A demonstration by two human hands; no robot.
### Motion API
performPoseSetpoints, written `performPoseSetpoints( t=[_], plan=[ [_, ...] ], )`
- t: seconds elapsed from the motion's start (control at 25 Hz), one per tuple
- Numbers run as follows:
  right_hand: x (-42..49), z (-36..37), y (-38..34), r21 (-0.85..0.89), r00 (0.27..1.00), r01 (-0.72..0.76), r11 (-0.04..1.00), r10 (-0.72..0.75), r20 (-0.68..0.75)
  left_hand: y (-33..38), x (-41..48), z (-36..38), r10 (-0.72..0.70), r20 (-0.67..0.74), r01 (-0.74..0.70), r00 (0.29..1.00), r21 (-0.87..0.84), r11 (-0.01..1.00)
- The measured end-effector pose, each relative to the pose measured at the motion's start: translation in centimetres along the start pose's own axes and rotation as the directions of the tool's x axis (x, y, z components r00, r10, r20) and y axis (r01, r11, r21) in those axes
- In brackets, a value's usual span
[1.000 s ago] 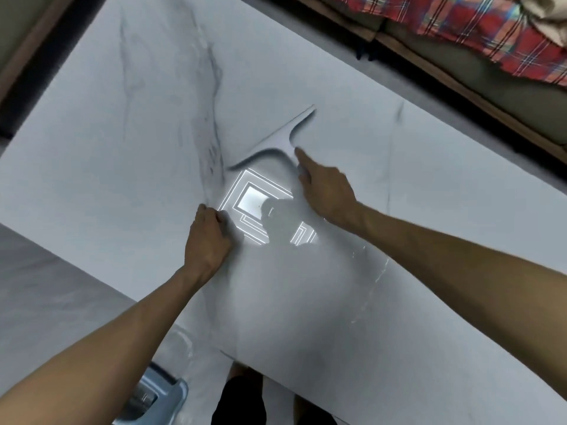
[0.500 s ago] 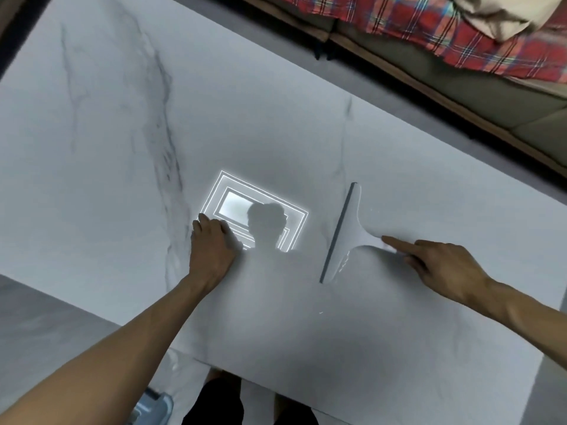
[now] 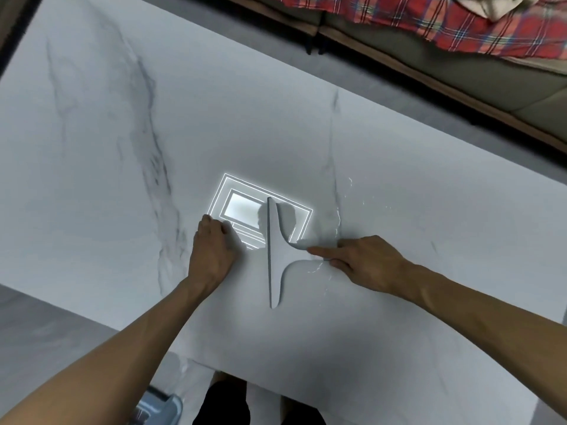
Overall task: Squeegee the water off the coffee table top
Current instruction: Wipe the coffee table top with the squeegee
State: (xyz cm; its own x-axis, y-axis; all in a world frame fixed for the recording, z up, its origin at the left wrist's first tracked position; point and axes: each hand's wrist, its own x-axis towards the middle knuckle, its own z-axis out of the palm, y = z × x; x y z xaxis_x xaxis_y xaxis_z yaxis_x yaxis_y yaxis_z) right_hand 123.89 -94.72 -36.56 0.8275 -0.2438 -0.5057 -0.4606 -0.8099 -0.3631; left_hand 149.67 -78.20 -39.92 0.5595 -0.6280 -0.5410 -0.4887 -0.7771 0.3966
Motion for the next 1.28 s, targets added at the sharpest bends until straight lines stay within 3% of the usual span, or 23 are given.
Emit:
performPoseSetpoints(
  t=[0.2,0.36,0.52,0.72,0.88,1.0,1.12,1.28],
  plan=[
    [-4.7,-0.5,5.9,0.017,0.995,-0.094,0.995,0.095,-0.007,2.7,0.1,1.7,0.088,0.008,-0.088,0.996,0.038,0.995],
    [-9.7,-1.4,10.3,0.052,0.958,-0.287,0.957,0.287,-0.010,5.7,0.3,3.8,0.194,0.021,-0.194,0.981,0.235,0.952],
    [-11.1,-3.2,11.8,0.173,0.906,-0.418,0.892,0.422,0.017,7.5,1.4,5.8,0.184,0.131,-0.221,0.974,0.394,0.892],
    [-1.9,-8.0,13.3,0.463,0.790,-0.416,0.783,0.563,-0.242,8.3,2.7,6.8,0.126,0.201,-0.203,0.972,0.430,0.880],
    [7.3,-10.4,13.5,0.672,0.676,-0.429,0.603,0.708,-0.204,8.7,3.4,6.6,0.084,0.194,-0.156,0.977,0.393,0.906],
    [8.5,-9.3,12.1,0.600,0.662,-0.490,0.633,0.717,-0.216,8.8,3.4,6.5,0.093,0.203,-0.162,0.975,0.356,0.920],
    [4.2,-6.1,10.5,0.474,0.674,-0.534,0.700,0.691,-0.261,9.3,3.0,5.5,0.089,0.228,-0.158,0.970,0.303,0.940],
    [-5.2,-0.6,8.0,0.461,0.726,-0.539,0.705,0.666,-0.170,9.6,2.7,5.1,0.183,0.310,-0.323,0.933,0.495,0.807]
  ],
)
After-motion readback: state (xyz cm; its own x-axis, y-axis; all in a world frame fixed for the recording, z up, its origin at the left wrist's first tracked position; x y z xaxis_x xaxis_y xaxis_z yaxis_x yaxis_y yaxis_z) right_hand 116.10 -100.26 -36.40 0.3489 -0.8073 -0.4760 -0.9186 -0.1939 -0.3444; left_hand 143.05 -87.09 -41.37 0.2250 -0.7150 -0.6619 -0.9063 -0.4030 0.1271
